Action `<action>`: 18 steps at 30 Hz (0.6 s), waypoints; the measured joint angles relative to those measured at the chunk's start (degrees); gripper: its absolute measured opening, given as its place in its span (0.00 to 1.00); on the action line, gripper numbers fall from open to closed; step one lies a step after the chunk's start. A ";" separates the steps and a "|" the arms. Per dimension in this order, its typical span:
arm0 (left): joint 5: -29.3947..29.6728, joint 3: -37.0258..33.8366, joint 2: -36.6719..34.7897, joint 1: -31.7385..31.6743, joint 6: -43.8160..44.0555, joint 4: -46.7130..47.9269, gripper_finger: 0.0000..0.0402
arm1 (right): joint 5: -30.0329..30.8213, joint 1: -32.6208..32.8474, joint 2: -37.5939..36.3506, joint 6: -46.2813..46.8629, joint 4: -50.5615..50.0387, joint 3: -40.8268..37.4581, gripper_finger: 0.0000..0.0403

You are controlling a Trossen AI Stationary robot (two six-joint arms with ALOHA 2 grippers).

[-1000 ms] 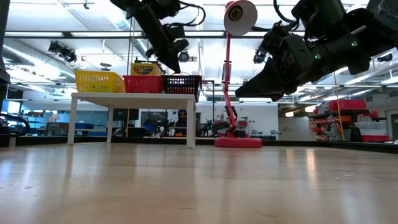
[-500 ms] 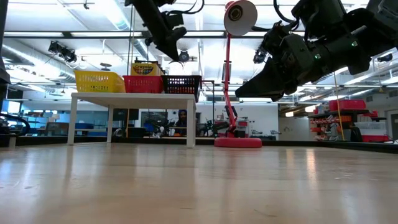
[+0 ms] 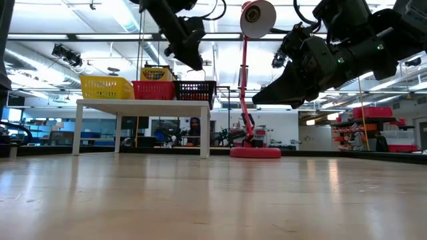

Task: Pick & Place Office Desk Supplies
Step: Put the red rubber band into the black bin on the shelf, then return to Home Position

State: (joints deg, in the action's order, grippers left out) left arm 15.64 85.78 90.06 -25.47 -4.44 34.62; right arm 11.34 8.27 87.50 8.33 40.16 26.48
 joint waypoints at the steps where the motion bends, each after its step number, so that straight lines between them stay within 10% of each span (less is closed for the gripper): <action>1: -0.05 0.00 -0.23 0.00 -0.24 0.03 0.29 | -0.01 0.00 0.00 -0.01 0.00 0.00 0.04; 8: 1.62 -1.10 -3.55 0.93 -1.12 1.21 0.42 | 0.21 0.00 0.00 -0.09 0.34 0.00 0.04; 18: -0.82 -8.63 -4.26 0.38 -3.06 -5.69 0.29 | 2.22 -2.91 0.04 -5.59 5.70 0.00 0.04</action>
State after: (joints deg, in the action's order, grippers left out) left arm 14.82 77.14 85.79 -25.10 -7.50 28.93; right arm 13.56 5.36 87.55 2.74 45.86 26.48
